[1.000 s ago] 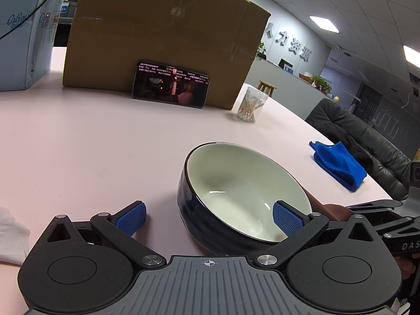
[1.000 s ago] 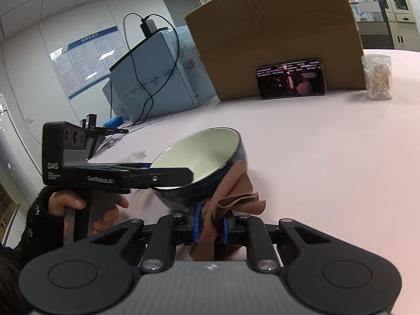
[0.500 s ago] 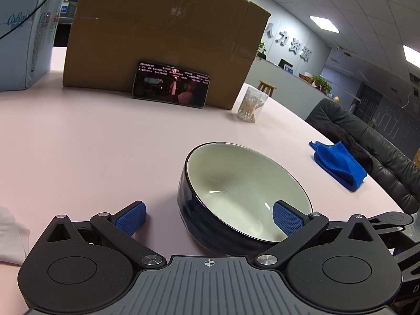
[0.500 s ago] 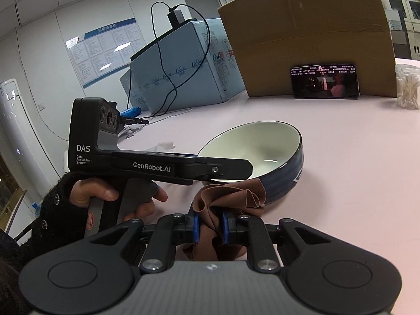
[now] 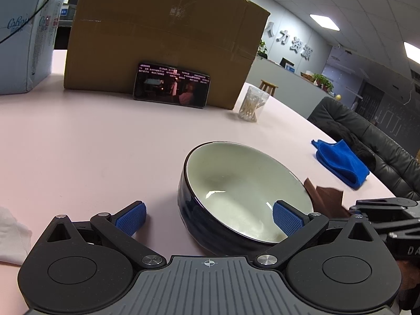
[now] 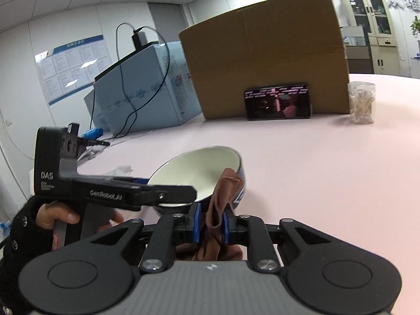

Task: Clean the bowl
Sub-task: 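Rub the brown cloth along the bowl's outer wall with the right tool while the left tool holds the rim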

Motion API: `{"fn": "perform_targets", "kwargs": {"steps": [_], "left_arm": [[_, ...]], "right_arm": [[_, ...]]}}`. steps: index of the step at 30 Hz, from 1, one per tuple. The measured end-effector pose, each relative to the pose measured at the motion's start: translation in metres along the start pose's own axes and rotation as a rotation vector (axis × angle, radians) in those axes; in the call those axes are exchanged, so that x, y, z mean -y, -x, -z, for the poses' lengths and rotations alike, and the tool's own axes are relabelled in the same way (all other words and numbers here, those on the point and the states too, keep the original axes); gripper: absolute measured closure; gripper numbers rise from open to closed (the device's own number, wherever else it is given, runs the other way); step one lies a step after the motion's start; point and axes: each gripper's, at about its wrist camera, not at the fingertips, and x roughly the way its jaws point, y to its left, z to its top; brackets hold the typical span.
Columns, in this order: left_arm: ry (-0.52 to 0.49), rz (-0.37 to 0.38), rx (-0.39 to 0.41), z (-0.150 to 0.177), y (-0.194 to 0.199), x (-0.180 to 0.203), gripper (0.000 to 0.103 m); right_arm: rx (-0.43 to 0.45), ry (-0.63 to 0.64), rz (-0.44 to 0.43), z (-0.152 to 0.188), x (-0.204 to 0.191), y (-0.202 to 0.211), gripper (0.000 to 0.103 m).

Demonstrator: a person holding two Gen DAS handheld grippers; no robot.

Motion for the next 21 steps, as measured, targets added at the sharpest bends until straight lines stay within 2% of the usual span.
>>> {"fn": "perform_targets", "kwargs": {"steps": [1,5,14,21], "left_arm": [[-0.001,-0.001,-0.001,0.0,0.0,0.0,0.0],[-0.003,-0.003,-0.001,0.0,-0.001,0.002,0.0],[-0.003,-0.003,-0.001,0.0,-0.002,-0.002,0.0],[-0.002,-0.003,0.0,0.0,-0.001,-0.005,0.0]], "right_arm": [[-0.006,0.004,-0.021,0.001,-0.002,-0.002,0.084],[-0.012,0.031,-0.015,0.003,-0.013,-0.003,0.08],[-0.05,0.041,-0.088,0.008,-0.025,-0.011,0.083],[-0.018,0.018,-0.067,0.003,-0.013,-0.001,0.084]]}}
